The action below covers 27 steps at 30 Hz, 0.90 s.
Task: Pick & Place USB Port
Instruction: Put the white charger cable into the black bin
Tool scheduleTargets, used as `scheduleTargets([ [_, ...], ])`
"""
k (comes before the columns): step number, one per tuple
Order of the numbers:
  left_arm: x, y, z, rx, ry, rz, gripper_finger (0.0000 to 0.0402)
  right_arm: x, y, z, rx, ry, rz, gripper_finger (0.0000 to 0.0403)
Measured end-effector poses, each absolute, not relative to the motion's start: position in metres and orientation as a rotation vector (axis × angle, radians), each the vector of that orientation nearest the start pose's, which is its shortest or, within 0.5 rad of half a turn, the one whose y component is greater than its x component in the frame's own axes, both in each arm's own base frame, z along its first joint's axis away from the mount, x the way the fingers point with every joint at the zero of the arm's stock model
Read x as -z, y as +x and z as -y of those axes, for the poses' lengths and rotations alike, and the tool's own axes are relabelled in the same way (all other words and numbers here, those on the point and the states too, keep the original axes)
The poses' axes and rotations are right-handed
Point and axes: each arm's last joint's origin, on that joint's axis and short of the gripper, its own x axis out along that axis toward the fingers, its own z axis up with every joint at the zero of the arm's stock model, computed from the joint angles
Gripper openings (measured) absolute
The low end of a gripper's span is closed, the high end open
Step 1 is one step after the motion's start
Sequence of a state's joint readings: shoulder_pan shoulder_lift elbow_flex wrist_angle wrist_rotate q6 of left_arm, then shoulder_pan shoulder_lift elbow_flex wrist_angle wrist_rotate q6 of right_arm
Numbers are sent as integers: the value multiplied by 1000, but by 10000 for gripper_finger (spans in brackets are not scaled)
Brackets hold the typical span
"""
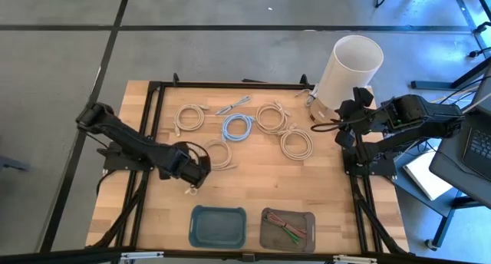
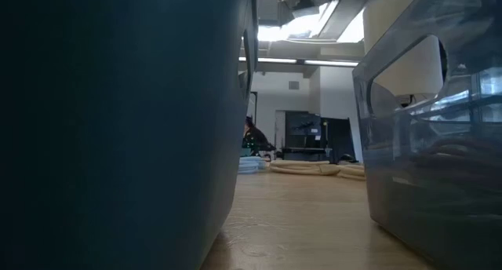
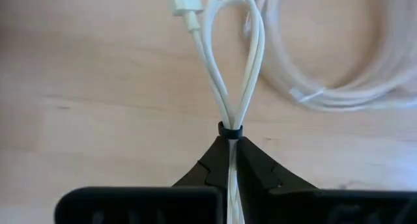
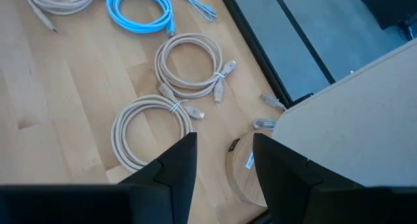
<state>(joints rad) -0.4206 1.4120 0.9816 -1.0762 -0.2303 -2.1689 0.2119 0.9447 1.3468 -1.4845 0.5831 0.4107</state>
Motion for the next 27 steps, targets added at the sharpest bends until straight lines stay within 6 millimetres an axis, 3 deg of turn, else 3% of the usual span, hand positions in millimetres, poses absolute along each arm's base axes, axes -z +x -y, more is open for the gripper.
scheduleTargets([
  [5, -287, 201, 94, -1264, -1179, -791, 5, -387, 111, -8, 529, -45, -905, 153],
  [10, -333, 205, 96, -1065, -906, -357, 4, -389, 115, -8, 536, -5, -865, 153],
  [13, -346, 216, 98, -964, -708, -184, 4, -392, 120, -10, 524, 23, -804, 153],
  [21, -363, 257, 96, -772, -492, -184, 4, -408, 139, -14, 442, 40, -598, 153],
  [27, -397, 293, 74, -356, -311, -132, 4, -415, 154, -19, 344, 57, -511, 153],
])
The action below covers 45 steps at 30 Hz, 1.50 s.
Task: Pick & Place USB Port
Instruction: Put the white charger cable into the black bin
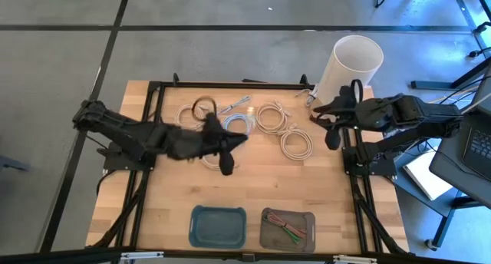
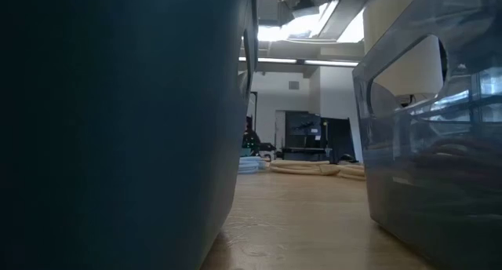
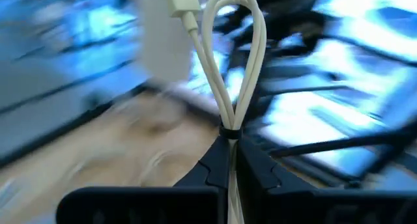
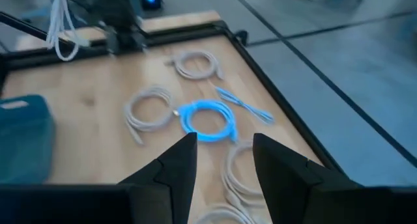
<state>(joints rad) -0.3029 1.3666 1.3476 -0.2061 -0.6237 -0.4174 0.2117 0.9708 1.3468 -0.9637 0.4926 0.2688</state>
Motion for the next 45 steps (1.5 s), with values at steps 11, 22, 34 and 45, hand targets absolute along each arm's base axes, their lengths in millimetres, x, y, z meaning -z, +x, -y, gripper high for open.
scheduleTargets([
  [11, -406, 325, 9, 19, -214, -15, 3, -434, 180, -29, 151, 59, -309, 153],
  [22, -384, 361, -14, 163, -254, 47, 3, -435, 218, -39, 59, 15, -211, 153],
  [34, -388, 361, -26, 210, -244, 94, 3, -431, 238, -43, 32, 13, -175, 153],
  [45, -389, 361, -25, 240, -247, 100, 3, -433, 241, -36, 41, 14, -150, 129],
])
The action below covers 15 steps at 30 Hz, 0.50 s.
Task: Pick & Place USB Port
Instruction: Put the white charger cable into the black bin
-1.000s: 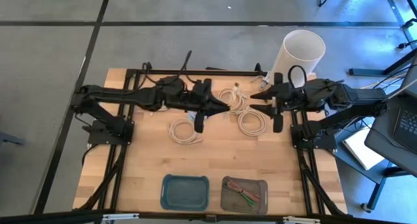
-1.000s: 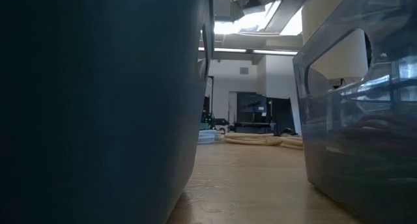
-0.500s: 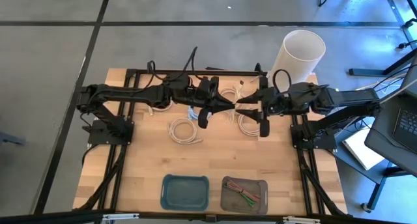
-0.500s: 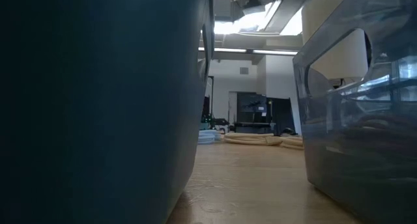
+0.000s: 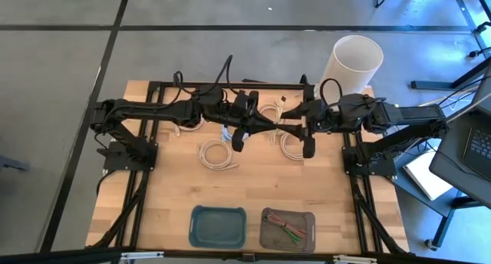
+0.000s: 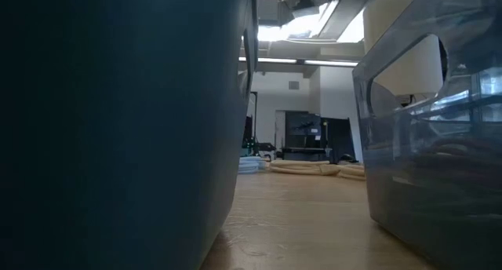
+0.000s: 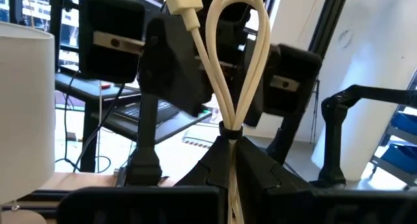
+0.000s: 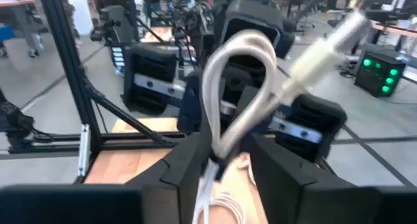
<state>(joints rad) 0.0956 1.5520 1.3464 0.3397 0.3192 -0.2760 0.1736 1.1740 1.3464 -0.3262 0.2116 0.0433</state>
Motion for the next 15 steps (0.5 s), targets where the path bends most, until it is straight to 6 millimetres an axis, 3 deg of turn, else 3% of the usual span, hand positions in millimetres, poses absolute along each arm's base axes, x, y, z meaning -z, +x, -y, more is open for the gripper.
scheduleTargets([
  [8, -389, 361, -25, 250, -245, 96, 3, -431, 248, -33, -18, 23, -150, 21],
  [15, -388, 361, -25, 244, -216, 93, 34, -430, 248, -32, -24, -3, -161, 6],
])
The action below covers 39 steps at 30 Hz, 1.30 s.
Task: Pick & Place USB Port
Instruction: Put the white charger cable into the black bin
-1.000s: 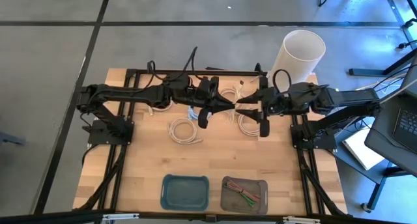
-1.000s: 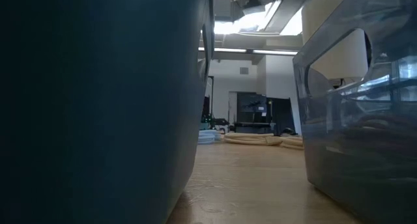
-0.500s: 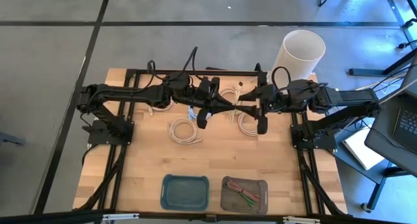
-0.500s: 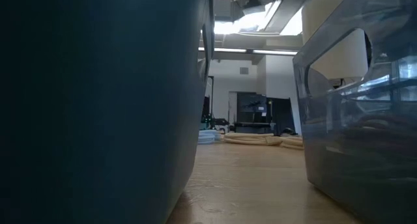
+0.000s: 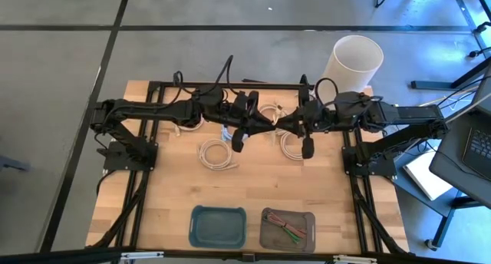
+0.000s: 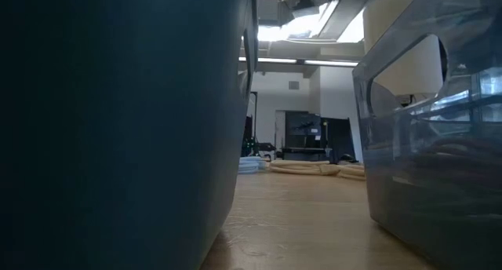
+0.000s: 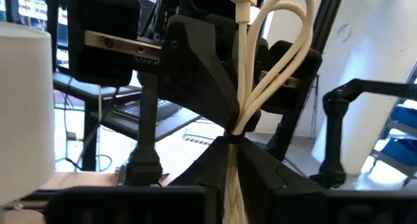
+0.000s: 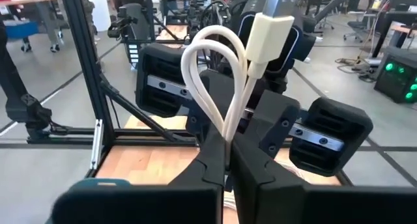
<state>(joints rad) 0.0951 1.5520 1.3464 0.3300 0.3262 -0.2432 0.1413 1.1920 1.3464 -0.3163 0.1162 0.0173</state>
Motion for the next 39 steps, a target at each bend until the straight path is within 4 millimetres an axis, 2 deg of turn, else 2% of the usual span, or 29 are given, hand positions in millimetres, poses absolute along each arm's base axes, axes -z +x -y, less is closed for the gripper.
scheduleTargets([
  [7, -389, 362, -21, 183, -177, 107, 129, -424, 245, -31, -2, -25, -235, 3],
  [10, -383, 360, -22, 167, -200, 30, 168, -421, 235, -28, 49, -60, -310, 3],
  [12, -382, 351, -24, 143, -196, -50, 190, -427, 225, -26, 81, -58, -357, 3],
  [15, -390, 328, -29, 66, -206, -145, 211, -436, 207, -24, 94, -21, -460, 2],
  [19, -404, 296, -34, -20, -221, -197, 221, -443, 184, -31, 8, 121, -611, 1],
  [22, -418, 272, -33, -70, -215, -182, 220, -438, 176, -43, -72, 249, -721, 0],
  [27, -429, 242, -33, -190, -153, -183, 213, -423, 178, -72, -170, 402, -802, 0],
  [36, -438, 206, -31, -266, -119, -209, 216, -382, 206, -134, -249, 619, -848, 0],
  [39, -436, 199, -30, -267, -116, -245, 215, -370, 215, -155, -221, 659, -878, 0],
])
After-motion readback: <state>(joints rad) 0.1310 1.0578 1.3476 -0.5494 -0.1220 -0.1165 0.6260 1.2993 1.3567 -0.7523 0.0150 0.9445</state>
